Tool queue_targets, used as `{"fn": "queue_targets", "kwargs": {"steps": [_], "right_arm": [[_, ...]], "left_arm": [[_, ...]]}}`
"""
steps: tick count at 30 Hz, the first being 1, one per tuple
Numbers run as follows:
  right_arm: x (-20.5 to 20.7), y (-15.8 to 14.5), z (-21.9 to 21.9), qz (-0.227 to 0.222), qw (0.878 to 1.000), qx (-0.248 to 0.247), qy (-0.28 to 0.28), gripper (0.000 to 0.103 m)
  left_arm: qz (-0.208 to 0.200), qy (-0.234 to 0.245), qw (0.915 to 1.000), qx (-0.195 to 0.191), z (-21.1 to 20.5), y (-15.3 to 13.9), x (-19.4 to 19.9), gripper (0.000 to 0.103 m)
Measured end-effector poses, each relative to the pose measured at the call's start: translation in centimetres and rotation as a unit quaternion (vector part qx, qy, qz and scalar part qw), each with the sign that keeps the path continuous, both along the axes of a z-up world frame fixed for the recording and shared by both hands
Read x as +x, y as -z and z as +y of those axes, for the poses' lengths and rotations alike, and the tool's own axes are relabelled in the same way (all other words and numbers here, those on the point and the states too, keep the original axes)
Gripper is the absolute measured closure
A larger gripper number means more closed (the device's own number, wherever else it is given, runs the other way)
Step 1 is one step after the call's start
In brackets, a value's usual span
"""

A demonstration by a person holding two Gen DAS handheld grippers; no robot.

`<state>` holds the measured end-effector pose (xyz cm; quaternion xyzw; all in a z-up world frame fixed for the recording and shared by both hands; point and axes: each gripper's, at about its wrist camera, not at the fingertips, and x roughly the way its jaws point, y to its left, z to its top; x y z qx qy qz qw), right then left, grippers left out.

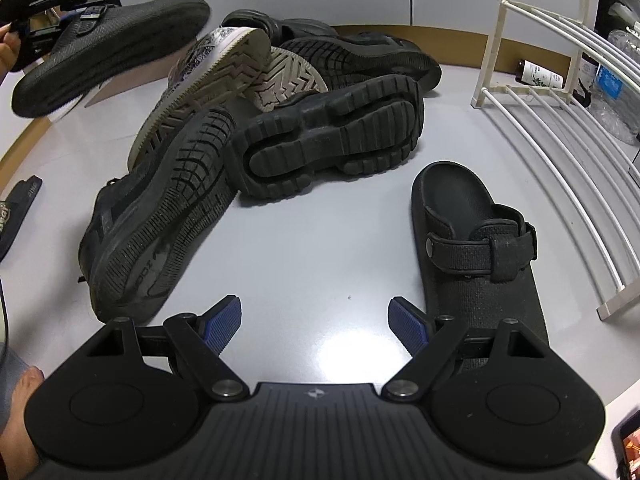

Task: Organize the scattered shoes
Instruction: 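Lift the clog with the left gripper and carry it toward the first clog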

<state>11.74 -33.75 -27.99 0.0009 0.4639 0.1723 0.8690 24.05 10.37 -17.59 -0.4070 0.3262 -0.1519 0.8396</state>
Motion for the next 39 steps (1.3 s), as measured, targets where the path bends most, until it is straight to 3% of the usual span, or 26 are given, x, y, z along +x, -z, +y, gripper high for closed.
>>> {"fn": "queue_targets", "kwargs": {"steps": [8,18,26,39], "right_arm": [[-0.2,-0.2,-0.5,-0.004,1.000,0.010,0.008,0.018],[-0.6,-0.4,-2.1,-0.006,1.000,0.008,0.019,0.018],[-0.7,0.0,-2.8,-0.001,1.000,0.003,0.023,0.018],[-0.6,0.6,-3.5,0.004,1.000,-0.002,0.026,0.018]], "left_arm": [[0.024,0.050,0.9972,-0.049,-6.0,2.0,-1.2,0.093],[0.069,0.079,0.9929,-0.058,-12.3,5.7,-3.0,0.093],[0.105,0.093,0.9893,-0.037,-16.2,8.5,-3.7,0.093],[0.144,0.088,0.9857,0.003,-18.8,11.2,-5.9,0.093]]}}
